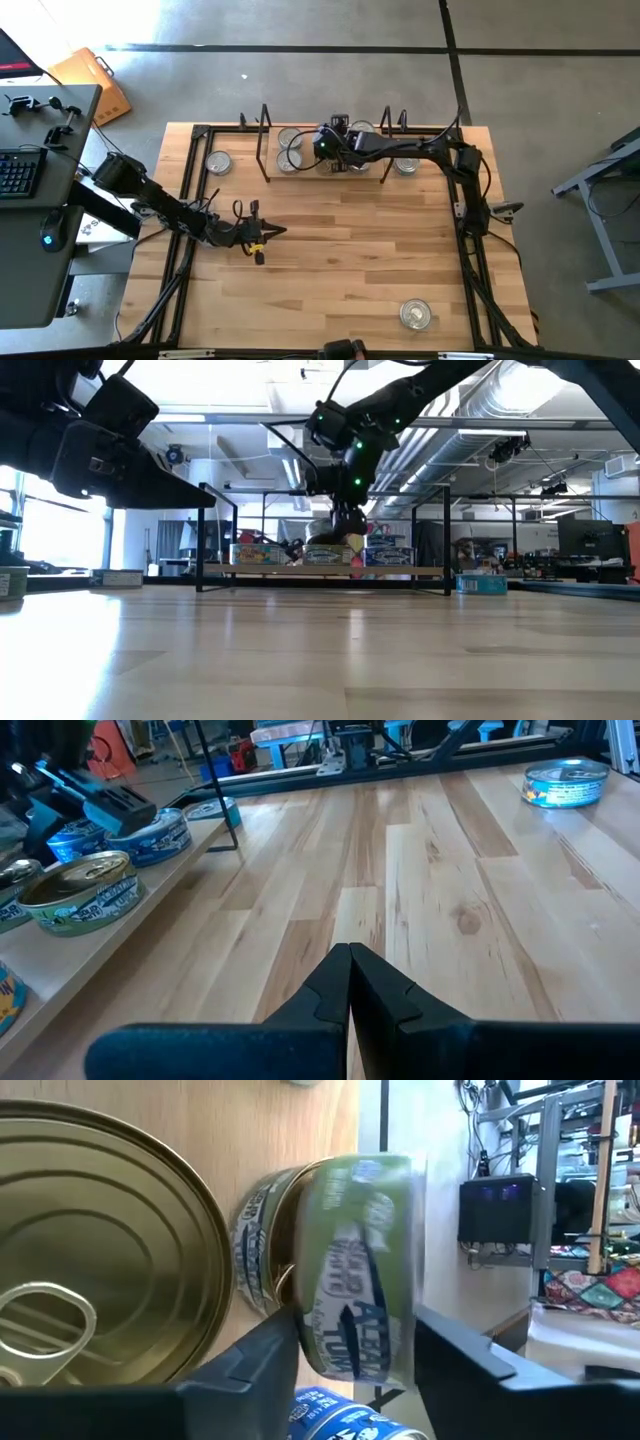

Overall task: Stack canned seafood by type on shelf
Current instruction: Stack the green tuna can on top of the green tuna can on the shelf, then stack the yellow-blue tuna can on top of the yellow-blue tuna can on the shelf

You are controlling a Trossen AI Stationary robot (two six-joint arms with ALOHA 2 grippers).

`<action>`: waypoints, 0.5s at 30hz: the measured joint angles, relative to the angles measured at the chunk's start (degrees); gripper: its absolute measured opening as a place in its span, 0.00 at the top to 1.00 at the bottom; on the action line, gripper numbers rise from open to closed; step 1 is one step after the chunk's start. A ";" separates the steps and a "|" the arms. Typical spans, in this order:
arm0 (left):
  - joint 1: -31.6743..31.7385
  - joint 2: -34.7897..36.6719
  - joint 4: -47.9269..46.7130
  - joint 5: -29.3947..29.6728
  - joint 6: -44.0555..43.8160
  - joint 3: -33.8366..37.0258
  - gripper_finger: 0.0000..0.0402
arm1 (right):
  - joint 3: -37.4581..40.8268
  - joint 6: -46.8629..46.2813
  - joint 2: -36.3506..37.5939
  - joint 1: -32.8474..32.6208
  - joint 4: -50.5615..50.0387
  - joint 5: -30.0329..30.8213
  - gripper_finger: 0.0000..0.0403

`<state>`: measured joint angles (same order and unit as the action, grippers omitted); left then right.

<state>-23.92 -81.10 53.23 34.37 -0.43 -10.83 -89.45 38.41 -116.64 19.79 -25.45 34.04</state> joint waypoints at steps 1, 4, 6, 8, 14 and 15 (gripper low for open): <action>0.00 0.00 0.00 0.00 0.00 0.00 1.00 | 0.00 0.00 0.00 0.00 -0.04 -0.04 0.56; 0.00 0.00 0.00 -0.01 0.00 0.00 1.00 | 0.00 0.00 0.00 0.00 -0.04 -0.07 0.53; 0.00 0.00 -0.02 -0.02 0.00 0.00 1.00 | 0.00 -0.02 0.00 0.00 -0.06 -0.13 0.52; 0.00 0.00 -0.01 -0.02 0.00 0.00 1.00 | 0.00 -0.31 0.00 0.00 -0.09 -0.18 0.52; 0.00 0.00 -0.07 -0.02 0.00 0.00 1.00 | -0.02 -1.55 0.00 0.00 -0.01 -0.18 0.51; 0.00 0.00 -0.07 -0.02 0.00 0.00 1.00 | -0.26 -2.02 0.00 0.00 -0.42 -0.18 0.51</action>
<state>-23.92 -81.10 53.17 34.35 -0.43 -10.83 -89.71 36.39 -116.64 19.79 -25.87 33.87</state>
